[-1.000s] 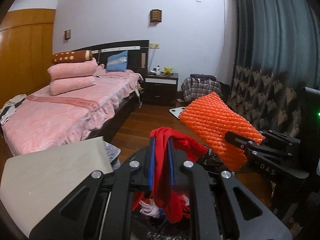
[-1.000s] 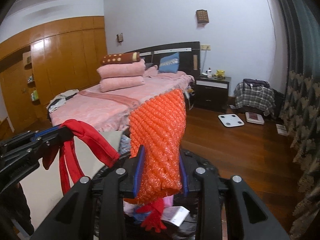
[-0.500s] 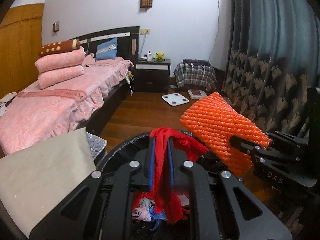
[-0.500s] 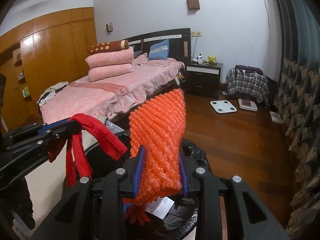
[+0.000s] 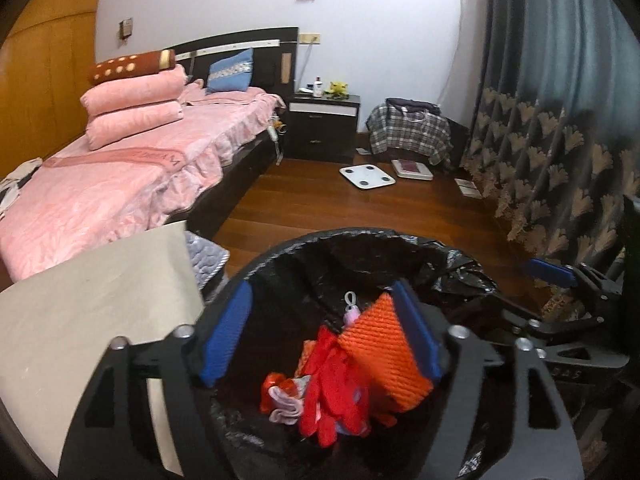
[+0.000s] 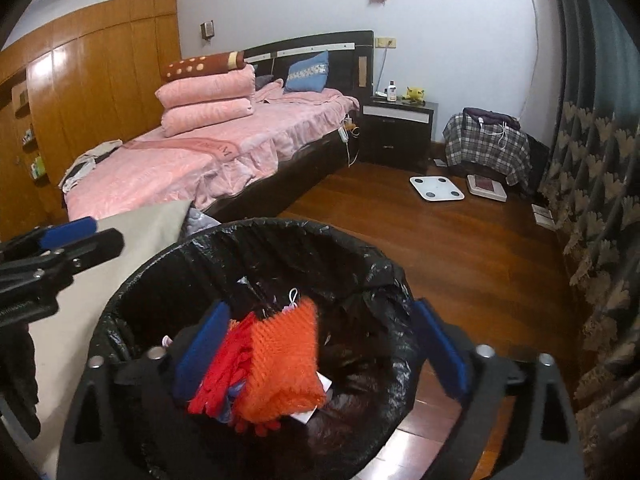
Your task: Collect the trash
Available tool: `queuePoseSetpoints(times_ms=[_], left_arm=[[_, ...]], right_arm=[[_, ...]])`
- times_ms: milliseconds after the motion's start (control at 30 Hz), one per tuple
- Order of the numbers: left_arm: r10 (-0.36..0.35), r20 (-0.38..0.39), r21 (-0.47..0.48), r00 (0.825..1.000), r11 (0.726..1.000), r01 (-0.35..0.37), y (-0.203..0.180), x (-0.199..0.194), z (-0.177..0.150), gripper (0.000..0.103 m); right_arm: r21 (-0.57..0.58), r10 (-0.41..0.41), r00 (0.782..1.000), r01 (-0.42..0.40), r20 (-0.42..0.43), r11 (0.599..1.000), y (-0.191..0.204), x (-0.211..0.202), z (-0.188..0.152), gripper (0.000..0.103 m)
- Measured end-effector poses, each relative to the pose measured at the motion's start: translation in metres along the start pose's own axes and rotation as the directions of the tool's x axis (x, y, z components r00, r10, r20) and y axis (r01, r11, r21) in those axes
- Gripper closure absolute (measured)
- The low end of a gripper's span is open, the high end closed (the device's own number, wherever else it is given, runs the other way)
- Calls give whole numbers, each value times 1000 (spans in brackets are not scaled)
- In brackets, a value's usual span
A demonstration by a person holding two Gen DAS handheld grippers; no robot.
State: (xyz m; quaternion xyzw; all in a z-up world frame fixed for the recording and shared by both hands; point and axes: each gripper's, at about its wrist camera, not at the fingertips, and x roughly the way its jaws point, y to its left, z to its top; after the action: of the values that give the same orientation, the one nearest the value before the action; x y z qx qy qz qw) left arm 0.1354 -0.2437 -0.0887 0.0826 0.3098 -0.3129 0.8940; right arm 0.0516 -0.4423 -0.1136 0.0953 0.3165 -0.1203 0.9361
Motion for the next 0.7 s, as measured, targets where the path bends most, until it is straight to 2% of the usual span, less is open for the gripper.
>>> queuePoseSetpoints(times_ms=[133,267,700], left_arm=[[23,19,-19,1000,1000,-23,11,-20,-3,14],[52,37,-37,998,998,-50,20,-47,-9,9],[150,99,-96,984,985,-141,35,-134,-17,8]], right_arm=[[19,25,1000,-25,3,1000,-2,-16,-2,6],[-5,52,998,-52,31,999,11,-39,-1,6],[-73,146,982,-138,118,988,72,-111,14,6]])
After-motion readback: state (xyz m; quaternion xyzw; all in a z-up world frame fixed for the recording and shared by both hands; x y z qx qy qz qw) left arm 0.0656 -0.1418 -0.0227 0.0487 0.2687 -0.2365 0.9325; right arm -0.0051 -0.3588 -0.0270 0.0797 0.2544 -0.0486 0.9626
